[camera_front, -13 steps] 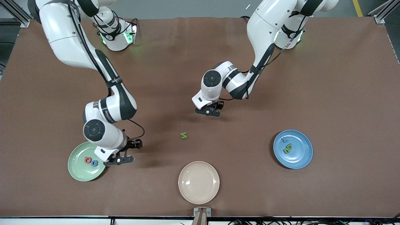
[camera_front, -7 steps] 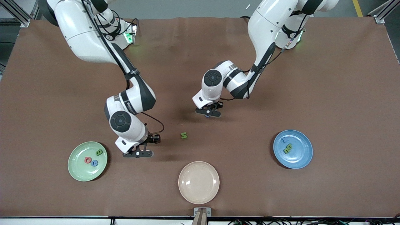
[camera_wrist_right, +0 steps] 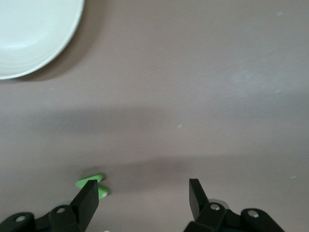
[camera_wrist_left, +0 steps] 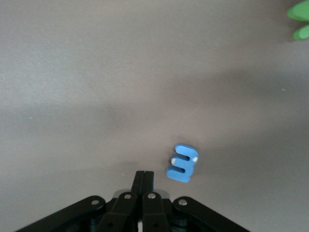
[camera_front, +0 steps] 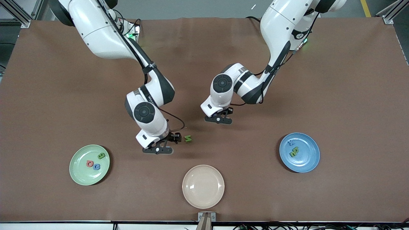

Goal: Sort upper and lower case letters into plates
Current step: 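Grasp the blue m with the left gripper while the right gripper grasps M, then drop the m on the blue plate while the right gripper drops M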

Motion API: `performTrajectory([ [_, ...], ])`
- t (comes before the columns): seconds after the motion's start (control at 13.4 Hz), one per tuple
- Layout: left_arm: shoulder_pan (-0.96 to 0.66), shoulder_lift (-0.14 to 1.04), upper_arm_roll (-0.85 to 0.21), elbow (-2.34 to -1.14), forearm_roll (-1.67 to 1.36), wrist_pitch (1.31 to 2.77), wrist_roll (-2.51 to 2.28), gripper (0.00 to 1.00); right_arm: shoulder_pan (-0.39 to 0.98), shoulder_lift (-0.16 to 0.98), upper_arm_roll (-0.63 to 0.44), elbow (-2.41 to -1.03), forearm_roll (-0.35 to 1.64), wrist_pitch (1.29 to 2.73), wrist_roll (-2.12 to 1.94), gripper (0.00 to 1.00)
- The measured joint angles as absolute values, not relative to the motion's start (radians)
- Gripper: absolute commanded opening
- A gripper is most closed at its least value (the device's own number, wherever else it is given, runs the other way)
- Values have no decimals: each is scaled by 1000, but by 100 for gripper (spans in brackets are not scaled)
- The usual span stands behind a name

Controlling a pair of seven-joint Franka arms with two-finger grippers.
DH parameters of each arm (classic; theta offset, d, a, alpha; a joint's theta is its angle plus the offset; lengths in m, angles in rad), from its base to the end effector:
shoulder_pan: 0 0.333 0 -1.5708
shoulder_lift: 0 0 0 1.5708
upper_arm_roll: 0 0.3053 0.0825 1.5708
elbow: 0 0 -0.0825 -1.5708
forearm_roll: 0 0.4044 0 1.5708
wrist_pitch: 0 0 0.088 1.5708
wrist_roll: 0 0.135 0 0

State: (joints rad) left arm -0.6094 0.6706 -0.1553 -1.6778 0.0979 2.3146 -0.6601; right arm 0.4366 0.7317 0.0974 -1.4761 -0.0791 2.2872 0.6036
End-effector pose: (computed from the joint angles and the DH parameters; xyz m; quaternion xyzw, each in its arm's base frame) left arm 0.5014 -0.4669 0.1627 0.9974 -0.0699 -0.0175 0.0017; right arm 0.6423 0.3641 0.2051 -0.9988 0.0238 -0.0345 0.0234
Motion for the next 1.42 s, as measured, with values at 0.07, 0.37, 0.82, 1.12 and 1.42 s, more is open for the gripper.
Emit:
performTrajectory([
  [0.07, -607, 670, -155, -1677, 98, 2315, -660, 44, 450, 734, 97, -1480, -79, 2305, 620, 84],
  [0.37, -610, 684, -156, -1656, 98, 2316, -660, 58, 499, 766, 95, -1492, -79, 2392, 644, 84],
  [0.82, -630, 760, -158, -1608, 98, 2377, -649, 54, 527, 811, 87, -1493, -80, 2463, 645, 84],
  [1.12, -638, 787, -160, -1600, 98, 2404, -643, 8, 533, 827, 85, -1516, -81, 2506, 645, 82],
  [1.42, -642, 788, -161, -1595, 98, 2403, -643, 1, 542, 837, 83, -1520, -82, 2519, 645, 69],
])
